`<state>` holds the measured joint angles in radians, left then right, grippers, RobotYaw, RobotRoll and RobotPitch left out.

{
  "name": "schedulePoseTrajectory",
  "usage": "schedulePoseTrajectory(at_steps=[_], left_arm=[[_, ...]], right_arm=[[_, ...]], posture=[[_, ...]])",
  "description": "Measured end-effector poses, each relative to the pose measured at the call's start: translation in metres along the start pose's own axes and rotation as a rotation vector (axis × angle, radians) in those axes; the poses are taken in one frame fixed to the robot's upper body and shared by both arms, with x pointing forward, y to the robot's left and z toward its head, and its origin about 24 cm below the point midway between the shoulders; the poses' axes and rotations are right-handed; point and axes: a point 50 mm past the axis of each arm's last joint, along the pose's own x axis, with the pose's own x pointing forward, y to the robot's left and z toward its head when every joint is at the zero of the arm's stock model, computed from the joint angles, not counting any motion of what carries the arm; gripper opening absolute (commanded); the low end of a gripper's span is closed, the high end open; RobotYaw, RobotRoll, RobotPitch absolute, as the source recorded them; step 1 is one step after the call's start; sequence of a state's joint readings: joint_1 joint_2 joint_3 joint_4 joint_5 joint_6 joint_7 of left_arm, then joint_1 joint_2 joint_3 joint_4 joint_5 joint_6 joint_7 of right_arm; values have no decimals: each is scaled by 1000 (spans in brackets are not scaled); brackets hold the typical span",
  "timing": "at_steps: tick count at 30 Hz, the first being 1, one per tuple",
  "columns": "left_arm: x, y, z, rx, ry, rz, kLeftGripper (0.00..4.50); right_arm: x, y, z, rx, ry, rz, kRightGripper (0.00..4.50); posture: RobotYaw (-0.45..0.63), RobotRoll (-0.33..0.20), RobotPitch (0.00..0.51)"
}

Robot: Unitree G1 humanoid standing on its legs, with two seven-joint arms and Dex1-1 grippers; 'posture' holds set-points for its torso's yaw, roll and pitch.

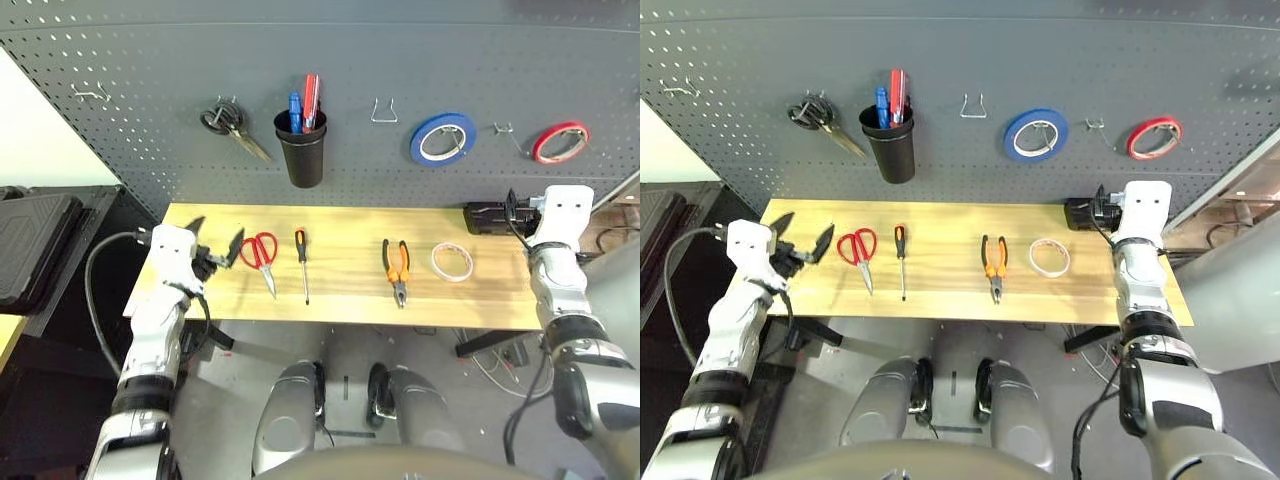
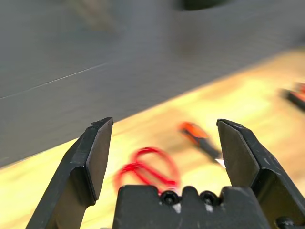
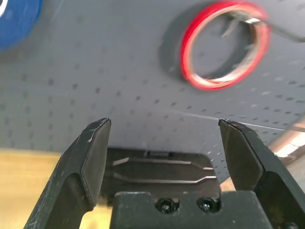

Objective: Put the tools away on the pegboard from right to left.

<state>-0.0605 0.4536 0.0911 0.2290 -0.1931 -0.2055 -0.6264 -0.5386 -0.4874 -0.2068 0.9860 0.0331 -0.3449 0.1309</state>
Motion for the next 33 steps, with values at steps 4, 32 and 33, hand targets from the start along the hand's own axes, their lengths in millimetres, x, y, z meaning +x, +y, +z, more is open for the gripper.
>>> schedulePoseTrajectory(at_steps=[4, 32, 33], left_arm=[[7, -15, 14, -14, -29, -146, 4453], [32, -60, 23, 119, 197, -610, 4453], [32, -60, 22, 127, 201, -612, 4453]], right_arm=[[0, 1, -4, -8, 62, 109, 4500], [-3, 24, -10, -341, 469, 897, 4500], [-2, 27, -9, -350, 477, 908, 4500]], posture=[[164, 0, 153], [144, 0, 227], [147, 0, 231]])
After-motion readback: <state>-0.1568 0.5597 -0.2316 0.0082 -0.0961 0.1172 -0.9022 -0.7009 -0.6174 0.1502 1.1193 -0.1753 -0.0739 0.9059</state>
